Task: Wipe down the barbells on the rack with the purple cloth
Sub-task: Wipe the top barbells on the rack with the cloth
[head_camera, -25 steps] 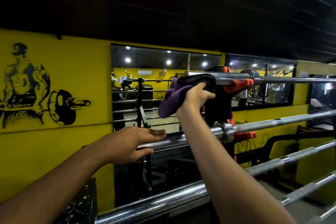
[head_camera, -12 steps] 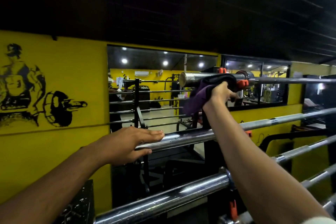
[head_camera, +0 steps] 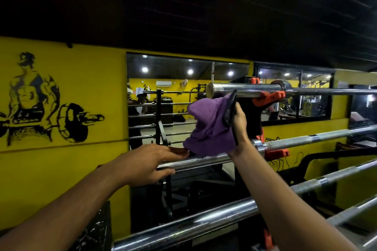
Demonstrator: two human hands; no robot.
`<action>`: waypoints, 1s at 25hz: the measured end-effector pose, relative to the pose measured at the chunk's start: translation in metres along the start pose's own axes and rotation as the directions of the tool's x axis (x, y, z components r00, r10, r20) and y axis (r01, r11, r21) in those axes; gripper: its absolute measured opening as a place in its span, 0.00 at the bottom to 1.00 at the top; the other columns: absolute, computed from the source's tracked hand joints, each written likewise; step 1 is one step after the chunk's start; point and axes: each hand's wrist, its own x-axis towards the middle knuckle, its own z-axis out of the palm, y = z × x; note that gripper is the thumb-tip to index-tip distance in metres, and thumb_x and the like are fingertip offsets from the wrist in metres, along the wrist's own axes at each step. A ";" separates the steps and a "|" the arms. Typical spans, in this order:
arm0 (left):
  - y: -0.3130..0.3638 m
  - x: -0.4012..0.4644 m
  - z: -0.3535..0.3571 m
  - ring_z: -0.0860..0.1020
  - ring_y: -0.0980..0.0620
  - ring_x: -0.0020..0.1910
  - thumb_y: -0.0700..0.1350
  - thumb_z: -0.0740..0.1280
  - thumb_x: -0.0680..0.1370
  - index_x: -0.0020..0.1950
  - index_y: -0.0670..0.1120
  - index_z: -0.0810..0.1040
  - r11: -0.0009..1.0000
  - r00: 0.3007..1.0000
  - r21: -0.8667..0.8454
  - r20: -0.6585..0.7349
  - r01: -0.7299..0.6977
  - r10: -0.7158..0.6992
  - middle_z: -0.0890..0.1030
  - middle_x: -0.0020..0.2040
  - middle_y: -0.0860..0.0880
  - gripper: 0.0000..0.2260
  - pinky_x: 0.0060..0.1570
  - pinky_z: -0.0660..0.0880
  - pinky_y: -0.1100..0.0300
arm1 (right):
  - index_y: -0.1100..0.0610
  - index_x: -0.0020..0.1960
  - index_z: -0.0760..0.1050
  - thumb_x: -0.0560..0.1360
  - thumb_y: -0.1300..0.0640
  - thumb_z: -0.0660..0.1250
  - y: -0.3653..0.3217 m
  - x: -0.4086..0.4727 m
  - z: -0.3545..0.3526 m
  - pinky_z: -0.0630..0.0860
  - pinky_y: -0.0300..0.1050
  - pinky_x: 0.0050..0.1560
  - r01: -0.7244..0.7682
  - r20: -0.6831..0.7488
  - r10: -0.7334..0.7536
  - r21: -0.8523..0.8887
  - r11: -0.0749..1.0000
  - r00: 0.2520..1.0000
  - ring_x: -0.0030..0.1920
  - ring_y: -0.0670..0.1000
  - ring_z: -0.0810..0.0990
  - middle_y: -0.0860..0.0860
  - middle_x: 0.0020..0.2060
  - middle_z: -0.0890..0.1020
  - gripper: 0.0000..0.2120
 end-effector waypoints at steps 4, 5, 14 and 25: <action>0.003 0.000 -0.004 0.68 0.66 0.69 0.64 0.62 0.79 0.76 0.65 0.64 0.993 0.998 -0.100 0.005 0.059 -0.059 0.67 0.73 0.67 0.25 0.68 0.70 0.58 | 0.54 0.44 0.77 0.79 0.46 0.64 -0.036 -0.031 -0.017 0.78 0.39 0.38 0.101 0.023 -0.099 -0.226 0.969 0.995 0.35 0.47 0.80 0.49 0.33 0.80 0.12; 0.007 0.001 -0.006 0.66 0.67 0.70 0.66 0.62 0.77 0.76 0.67 0.62 0.985 0.996 -0.151 -0.018 0.079 -0.082 0.67 0.74 0.67 0.27 0.69 0.69 0.56 | 0.53 0.43 0.77 0.78 0.46 0.66 -0.045 -0.036 -0.020 0.76 0.39 0.37 0.136 0.030 -0.134 -0.316 0.939 0.991 0.34 0.44 0.79 0.47 0.32 0.80 0.11; 0.134 0.052 0.018 0.72 0.57 0.69 0.62 0.83 0.59 0.73 0.65 0.60 0.531 0.815 -0.841 -0.379 -0.105 -0.439 0.71 0.70 0.58 0.49 0.66 0.73 0.52 | 0.56 0.56 0.80 0.80 0.62 0.67 -0.077 -0.059 -0.017 0.81 0.40 0.47 0.323 0.318 -0.112 -0.755 0.571 0.941 0.47 0.46 0.85 0.50 0.46 0.87 0.07; 0.109 0.075 -0.011 0.81 0.44 0.56 0.39 0.73 0.76 0.62 0.51 0.75 0.103 0.765 -0.939 -0.329 -0.329 -0.553 0.82 0.57 0.44 0.17 0.52 0.82 0.49 | 0.55 0.69 0.74 0.76 0.70 0.67 -0.130 -0.067 -0.052 0.82 0.41 0.52 0.142 0.354 0.235 -0.774 0.617 0.905 0.60 0.53 0.82 0.53 0.60 0.83 0.24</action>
